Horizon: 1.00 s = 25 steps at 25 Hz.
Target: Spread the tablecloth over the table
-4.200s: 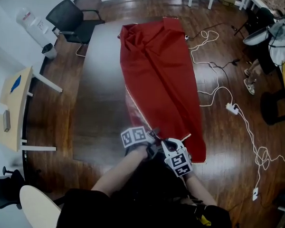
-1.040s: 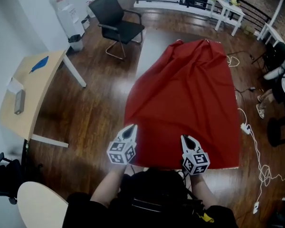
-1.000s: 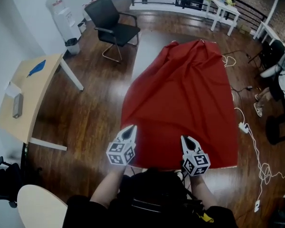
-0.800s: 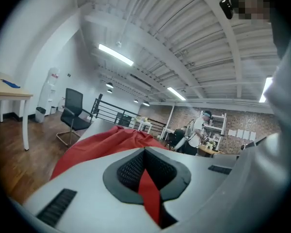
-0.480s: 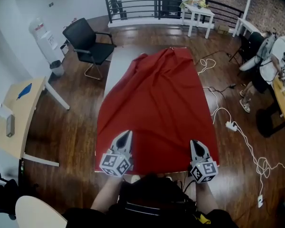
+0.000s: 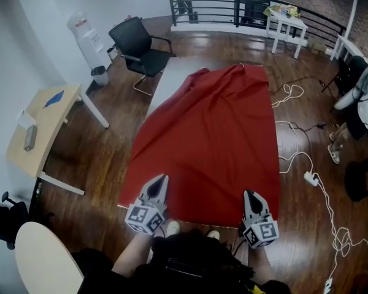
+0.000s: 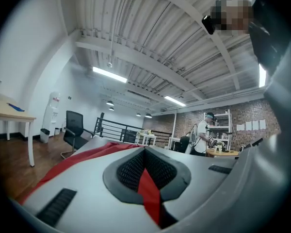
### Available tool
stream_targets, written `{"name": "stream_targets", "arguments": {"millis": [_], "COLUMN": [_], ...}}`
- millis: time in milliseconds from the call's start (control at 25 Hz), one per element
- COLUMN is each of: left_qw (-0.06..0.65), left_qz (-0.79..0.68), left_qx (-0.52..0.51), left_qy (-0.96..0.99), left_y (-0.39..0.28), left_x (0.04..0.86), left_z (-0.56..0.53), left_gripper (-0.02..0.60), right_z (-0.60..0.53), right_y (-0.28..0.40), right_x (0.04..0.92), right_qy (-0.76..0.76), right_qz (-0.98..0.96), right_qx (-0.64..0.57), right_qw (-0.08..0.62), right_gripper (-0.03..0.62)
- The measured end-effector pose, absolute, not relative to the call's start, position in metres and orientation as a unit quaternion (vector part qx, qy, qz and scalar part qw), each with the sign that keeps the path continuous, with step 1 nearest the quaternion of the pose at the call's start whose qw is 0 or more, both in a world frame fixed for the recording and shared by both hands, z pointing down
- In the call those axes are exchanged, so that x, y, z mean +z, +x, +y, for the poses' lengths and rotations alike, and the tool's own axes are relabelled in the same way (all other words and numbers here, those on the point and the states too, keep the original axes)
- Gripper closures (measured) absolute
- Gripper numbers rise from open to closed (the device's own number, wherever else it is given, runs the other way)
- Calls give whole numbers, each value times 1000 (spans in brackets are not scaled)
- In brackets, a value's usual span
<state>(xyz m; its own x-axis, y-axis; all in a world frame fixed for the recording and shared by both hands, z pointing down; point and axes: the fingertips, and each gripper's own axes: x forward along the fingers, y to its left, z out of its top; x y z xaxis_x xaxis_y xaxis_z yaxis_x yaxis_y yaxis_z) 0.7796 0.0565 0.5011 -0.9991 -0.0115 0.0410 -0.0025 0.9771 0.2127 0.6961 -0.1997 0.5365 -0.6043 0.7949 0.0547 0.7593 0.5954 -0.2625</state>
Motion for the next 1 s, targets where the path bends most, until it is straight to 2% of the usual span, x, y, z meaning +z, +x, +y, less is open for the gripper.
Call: {"name": "stream_targets", "arguments": {"millis": [240,440,800,1000], "left_qw": [33,37,23,35], "left_qz": [-995,-996,-971,-956], "left_qx": [-91,2,-65,-67], "left_qy": [11,84,231,284], "left_y": [792,770,719,696], "left_x": [505,501,508,514], "left_z": [26,-5,-89,-152], "left_gripper": [581,581,581,581], "right_z": [-267,-340,-490,-530], "right_y": [683,682,743,765], "right_x": [545,526,503,526], "right_qy": [-380,-272,-66,-29], "right_qz": [-910,-954,-994,-994], "right_qx": [137,115,72,74], "right_qw": [88,47,51,73], "right_gripper": [588,588,589,588]}}
